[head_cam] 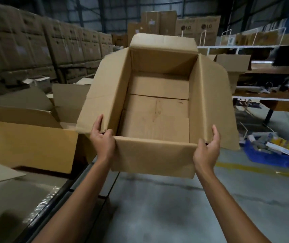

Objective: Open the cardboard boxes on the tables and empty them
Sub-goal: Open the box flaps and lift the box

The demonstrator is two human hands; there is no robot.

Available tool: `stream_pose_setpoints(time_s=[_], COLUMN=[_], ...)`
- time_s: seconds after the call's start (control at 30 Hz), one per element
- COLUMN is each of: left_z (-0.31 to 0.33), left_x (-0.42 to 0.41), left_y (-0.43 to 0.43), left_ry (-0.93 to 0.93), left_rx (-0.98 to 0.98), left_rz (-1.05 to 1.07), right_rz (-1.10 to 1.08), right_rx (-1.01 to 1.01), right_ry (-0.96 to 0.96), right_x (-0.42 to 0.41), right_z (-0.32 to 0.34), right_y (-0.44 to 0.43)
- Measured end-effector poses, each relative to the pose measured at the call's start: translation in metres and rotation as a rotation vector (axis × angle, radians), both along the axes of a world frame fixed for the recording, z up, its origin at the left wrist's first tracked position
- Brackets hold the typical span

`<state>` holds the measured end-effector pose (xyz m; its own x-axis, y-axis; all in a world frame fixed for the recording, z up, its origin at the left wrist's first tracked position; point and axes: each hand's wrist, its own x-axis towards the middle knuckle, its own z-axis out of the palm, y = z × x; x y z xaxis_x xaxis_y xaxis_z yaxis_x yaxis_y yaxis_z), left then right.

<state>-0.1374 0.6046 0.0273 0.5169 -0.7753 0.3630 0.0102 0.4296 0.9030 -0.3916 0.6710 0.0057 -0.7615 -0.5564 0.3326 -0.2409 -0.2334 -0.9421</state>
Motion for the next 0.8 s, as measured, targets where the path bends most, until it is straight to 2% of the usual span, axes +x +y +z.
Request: stream_pose_setpoints(time_s=[0.47,0.63,0.8], left_z=[0.082,0.105,0.114], left_x=[0.006,0.015,0.035], left_y=[-0.166,-0.196,-0.205], left_ry=[-0.147,-0.16,-0.151], left_rx=[-0.135,-0.129,-0.103], left_rz=[0.43,0.591,0.764], right_rz=[0.473,0.66,0.806], right_rx=[-0.18,-0.2,-0.199], right_ry=[-0.003,0.033,0.103], right_x=[-0.011,0.004,0.045], right_z=[0.088,0.126,0.135], right_y=[-0.284,-0.361,-0.406])
